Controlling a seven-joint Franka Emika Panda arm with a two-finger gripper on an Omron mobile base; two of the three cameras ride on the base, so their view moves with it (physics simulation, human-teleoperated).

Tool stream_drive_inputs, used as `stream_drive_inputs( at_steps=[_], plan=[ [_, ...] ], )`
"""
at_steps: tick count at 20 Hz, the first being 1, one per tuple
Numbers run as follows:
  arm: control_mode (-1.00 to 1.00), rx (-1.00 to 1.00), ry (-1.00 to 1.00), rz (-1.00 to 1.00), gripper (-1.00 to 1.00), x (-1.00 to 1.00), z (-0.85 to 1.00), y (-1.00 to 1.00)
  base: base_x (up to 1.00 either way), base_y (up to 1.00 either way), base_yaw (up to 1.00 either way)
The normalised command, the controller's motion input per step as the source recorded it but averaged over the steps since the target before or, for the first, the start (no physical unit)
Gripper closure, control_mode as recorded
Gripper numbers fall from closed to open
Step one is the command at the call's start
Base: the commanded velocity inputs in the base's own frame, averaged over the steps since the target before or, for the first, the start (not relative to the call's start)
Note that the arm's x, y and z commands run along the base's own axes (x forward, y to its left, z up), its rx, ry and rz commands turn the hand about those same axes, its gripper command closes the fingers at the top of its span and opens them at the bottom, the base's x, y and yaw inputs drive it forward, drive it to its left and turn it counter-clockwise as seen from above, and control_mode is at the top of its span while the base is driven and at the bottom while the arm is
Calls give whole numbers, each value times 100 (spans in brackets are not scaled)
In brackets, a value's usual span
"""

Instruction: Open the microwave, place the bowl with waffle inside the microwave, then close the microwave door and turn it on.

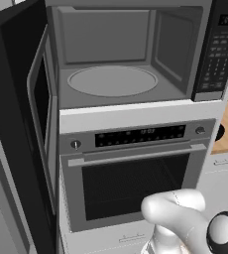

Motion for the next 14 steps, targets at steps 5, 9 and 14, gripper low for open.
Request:
stream_drive_inputs(
  at_steps=[5, 9, 14],
  plan=[
    [-100, 21, 0, 0, -100, 15, -57, -79, 0, 0, 0],
    [-100, 24, 0, 0, -100, 22, -61, -64, 0, 0, 0],
    [-100, 16, 0, 1, -100, 51, -58, -28, 0, 0, 0]
  ],
)
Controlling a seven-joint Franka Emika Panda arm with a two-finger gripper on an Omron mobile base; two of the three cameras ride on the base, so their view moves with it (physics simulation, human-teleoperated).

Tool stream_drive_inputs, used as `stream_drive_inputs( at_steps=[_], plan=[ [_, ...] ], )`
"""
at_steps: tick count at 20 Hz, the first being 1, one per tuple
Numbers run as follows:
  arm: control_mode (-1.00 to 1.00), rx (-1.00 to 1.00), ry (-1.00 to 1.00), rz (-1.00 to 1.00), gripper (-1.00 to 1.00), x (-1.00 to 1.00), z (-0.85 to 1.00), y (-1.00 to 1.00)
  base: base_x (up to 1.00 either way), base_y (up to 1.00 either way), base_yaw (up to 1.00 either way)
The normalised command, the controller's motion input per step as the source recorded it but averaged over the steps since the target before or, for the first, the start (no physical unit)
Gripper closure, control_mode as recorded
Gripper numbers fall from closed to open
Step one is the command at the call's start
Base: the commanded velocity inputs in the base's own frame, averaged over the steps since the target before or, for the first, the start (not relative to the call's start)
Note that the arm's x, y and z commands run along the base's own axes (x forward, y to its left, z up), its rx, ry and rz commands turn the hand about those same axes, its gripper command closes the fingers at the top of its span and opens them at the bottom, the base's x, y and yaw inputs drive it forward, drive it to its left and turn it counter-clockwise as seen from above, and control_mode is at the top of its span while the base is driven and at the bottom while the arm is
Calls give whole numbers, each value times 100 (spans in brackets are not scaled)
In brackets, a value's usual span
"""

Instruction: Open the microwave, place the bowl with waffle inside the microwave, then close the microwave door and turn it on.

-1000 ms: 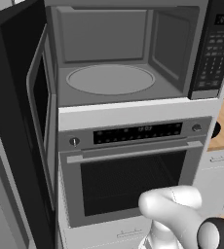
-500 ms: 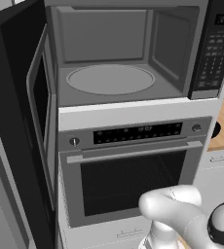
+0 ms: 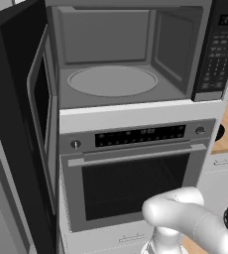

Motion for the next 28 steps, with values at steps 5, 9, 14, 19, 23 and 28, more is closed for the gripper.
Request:
stream_drive_inputs(
  at_steps=[5, 9, 14, 19, 23, 28],
  plan=[
    [-100, 11, 0, 0, -100, 73, -37, -3, 0, 0, 0],
    [-100, 8, 0, 0, -100, 74, -40, -1, 0, 0, 0],
    [-100, 3, 4, 1, -100, 54, -56, -4, 0, 0, 0],
    [-100, 0, 0, -3, -100, 58, -40, 2, 0, 0, 0],
    [-100, 0, 0, -5, -100, 47, -35, 0, 0, 0, 0],
    [-100, 5, 0, -4, -100, 34, -37, 0, 0, 0, 0]
  ],
)
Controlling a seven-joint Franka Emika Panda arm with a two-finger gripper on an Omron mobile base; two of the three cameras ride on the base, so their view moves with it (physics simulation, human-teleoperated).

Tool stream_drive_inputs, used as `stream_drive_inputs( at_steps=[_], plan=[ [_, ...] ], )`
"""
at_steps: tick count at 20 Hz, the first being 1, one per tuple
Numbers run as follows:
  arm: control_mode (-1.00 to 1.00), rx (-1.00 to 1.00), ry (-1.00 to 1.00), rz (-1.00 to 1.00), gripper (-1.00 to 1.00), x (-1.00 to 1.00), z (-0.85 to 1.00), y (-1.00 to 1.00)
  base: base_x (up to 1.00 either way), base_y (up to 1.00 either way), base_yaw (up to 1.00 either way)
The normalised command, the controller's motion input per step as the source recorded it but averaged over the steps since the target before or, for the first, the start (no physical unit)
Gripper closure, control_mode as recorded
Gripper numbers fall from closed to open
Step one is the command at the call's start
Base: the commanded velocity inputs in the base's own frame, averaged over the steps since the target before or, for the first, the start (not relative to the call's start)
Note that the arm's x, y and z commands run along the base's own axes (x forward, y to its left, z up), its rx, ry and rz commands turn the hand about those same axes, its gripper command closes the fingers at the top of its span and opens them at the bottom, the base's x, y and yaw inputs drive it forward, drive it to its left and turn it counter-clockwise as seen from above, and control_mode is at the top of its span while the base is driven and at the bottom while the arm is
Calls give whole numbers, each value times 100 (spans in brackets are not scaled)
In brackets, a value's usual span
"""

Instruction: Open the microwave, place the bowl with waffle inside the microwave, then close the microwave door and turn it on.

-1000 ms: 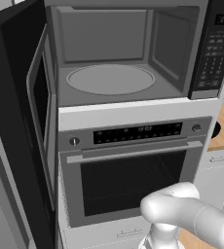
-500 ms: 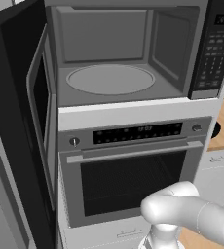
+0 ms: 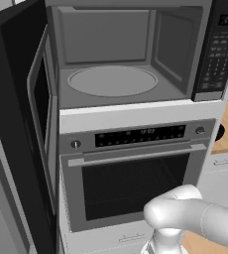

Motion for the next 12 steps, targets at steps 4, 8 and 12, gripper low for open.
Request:
stream_drive_inputs(
  at_steps=[4, 8, 12],
  plan=[
    [-100, 1, 0, -7, -100, 46, -2, 0, 0, 0, 0],
    [-100, 0, 0, -5, -100, 51, -9, 0, 0, 0, 0],
    [-100, 0, 0, -4, -100, 52, -15, 0, 0, 0, 0]
  ],
)
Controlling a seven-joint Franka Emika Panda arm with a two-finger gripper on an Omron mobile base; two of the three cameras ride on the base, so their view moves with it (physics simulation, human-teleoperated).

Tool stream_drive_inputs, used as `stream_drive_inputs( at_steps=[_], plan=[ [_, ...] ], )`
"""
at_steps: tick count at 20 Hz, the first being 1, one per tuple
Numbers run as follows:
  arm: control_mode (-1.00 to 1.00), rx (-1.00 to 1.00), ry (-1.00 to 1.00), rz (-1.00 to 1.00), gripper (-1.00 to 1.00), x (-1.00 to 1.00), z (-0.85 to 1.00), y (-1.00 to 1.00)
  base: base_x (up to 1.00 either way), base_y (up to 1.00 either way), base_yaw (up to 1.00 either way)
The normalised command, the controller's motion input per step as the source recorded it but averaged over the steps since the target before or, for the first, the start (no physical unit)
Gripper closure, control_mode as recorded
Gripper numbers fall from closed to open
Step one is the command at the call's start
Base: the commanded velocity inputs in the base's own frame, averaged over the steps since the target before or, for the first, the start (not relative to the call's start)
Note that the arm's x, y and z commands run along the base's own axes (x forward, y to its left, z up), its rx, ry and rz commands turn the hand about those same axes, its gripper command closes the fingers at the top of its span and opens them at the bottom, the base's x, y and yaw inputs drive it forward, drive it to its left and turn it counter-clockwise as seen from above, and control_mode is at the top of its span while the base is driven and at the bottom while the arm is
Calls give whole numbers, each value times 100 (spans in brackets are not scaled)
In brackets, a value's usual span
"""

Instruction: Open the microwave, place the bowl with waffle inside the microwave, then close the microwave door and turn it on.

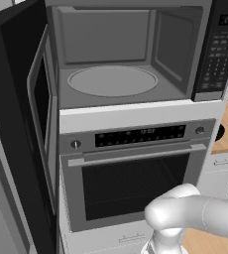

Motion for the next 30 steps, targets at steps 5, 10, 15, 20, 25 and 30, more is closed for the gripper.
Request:
stream_drive_inputs(
  at_steps=[5, 10, 15, 20, 25, 30],
  plan=[
    [-100, 1, 0, -5, -100, 40, -29, 0, 0, 0, 0],
    [-100, 5, 3, -2, -100, 25, -35, -13, 0, 0, 0],
    [-100, 8, 3, -3, -100, 22, -26, -31, 0, 0, 0],
    [-100, 7, 2, -8, -100, 26, -7, -33, 0, 0, 0],
    [-100, 2, 3, -5, -100, 27, -14, -15, 0, 0, 0],
    [-100, 0, 3, -2, -100, 28, -40, -4, 0, 0, 0]
  ],
)
